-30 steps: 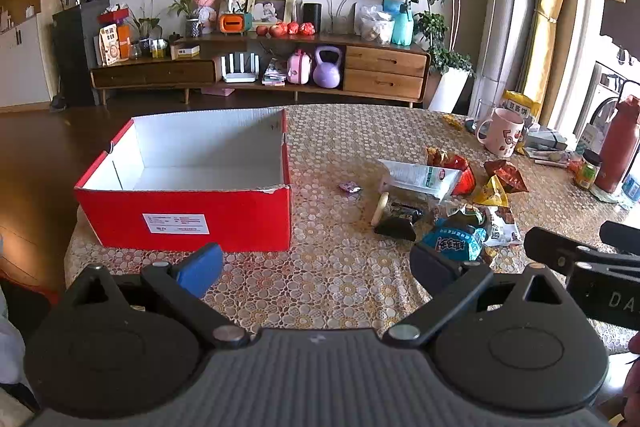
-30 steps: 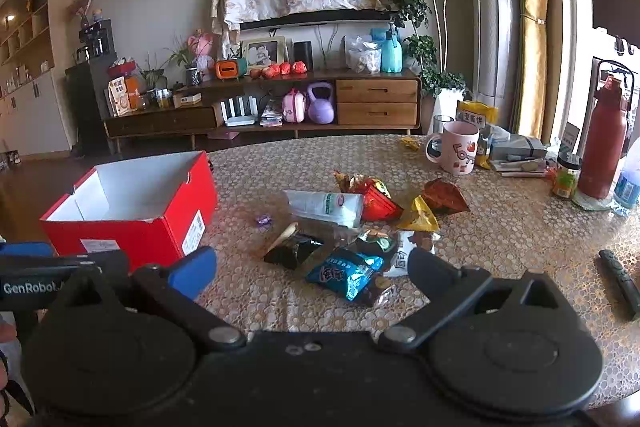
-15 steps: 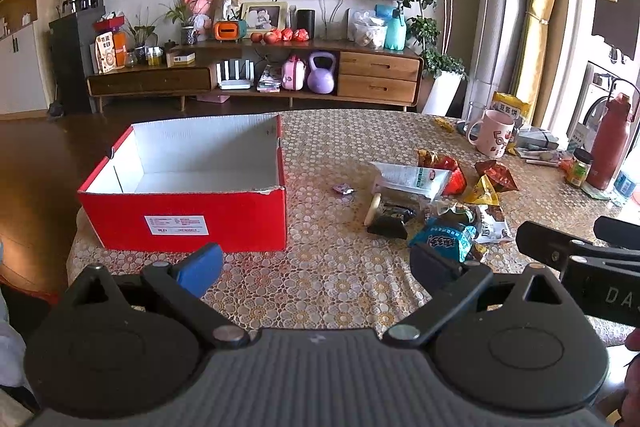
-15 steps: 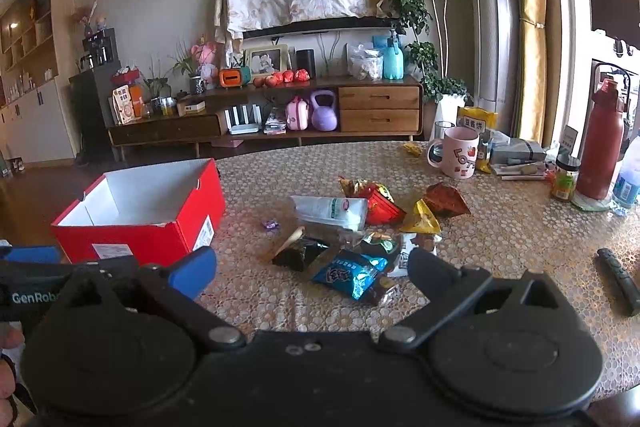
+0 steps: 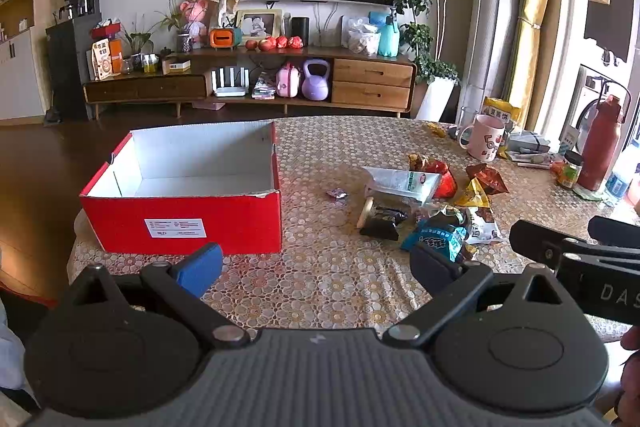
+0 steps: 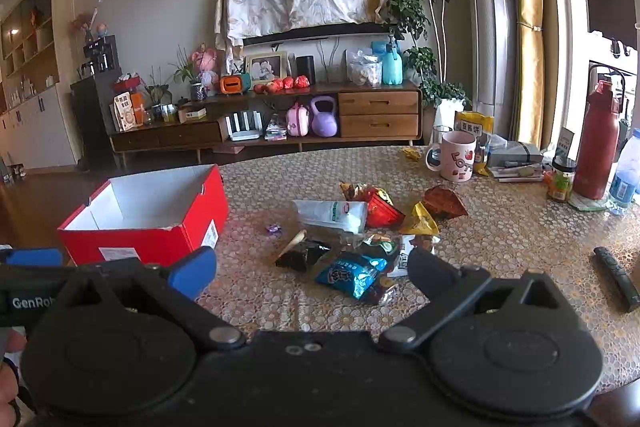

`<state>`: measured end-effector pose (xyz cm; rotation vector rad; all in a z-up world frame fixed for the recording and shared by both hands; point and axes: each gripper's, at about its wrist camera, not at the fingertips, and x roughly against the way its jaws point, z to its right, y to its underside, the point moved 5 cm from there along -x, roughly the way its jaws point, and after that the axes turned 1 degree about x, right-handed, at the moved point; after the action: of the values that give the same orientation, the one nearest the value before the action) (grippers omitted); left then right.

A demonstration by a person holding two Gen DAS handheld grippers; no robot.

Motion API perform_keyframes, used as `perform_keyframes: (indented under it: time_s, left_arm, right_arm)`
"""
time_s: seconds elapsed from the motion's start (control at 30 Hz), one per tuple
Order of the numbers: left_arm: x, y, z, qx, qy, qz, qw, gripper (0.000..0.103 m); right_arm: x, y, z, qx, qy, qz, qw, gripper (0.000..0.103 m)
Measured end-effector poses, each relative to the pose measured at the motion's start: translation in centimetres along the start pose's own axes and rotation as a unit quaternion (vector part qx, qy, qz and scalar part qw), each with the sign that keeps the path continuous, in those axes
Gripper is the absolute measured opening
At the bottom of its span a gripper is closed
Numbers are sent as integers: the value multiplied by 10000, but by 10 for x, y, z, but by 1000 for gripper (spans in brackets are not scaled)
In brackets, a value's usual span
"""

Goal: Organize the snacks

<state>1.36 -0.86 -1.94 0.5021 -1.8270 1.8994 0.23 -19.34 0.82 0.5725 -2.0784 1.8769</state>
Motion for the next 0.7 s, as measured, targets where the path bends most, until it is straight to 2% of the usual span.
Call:
perform_keyframes:
  time_s: [0.7]
  left_arm:
    - [12, -1, 1, 20, 30, 145, 9999, 101]
  right_arm:
    - [10, 1, -2, 14, 11, 79, 10000, 101]
